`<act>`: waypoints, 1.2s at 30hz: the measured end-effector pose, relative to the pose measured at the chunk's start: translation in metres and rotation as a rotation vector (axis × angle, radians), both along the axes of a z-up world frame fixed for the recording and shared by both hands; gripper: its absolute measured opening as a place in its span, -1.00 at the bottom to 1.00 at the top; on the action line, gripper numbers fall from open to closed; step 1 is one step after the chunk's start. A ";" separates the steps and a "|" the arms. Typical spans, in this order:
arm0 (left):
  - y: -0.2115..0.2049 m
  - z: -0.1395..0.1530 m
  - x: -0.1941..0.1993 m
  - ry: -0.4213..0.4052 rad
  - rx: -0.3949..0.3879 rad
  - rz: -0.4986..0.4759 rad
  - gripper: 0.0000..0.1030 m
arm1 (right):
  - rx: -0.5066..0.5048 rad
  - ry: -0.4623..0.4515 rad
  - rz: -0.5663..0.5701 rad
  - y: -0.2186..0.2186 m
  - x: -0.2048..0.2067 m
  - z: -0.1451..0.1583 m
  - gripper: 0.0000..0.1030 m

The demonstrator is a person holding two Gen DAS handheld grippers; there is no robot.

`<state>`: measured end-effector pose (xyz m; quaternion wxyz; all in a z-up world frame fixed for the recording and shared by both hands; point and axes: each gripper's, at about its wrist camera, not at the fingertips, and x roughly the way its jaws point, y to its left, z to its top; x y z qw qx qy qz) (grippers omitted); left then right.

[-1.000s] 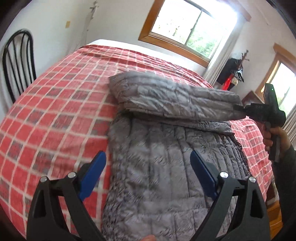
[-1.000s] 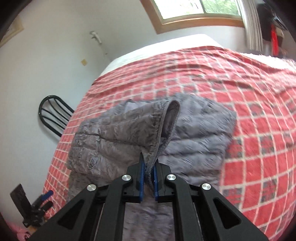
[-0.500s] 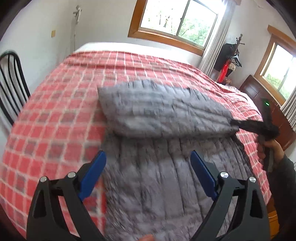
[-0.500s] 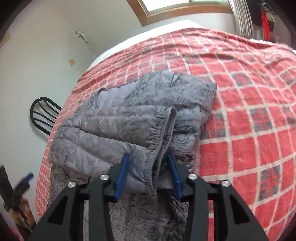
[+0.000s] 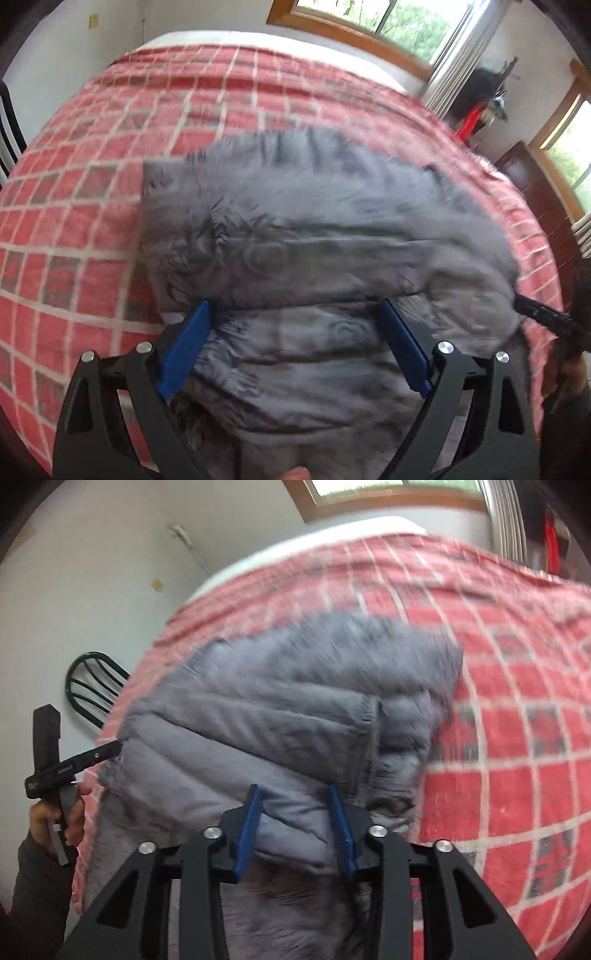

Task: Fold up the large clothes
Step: 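Fold the side edge over toward the jacket center with the right tool, then open the right tool and withdraw from the folded jacket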

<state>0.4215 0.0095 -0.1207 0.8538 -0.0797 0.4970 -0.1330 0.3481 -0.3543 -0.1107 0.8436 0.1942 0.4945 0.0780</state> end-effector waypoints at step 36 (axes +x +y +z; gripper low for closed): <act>0.040 0.025 -0.208 -0.070 0.162 -0.103 0.80 | 0.122 0.042 0.035 0.006 -0.198 0.021 0.68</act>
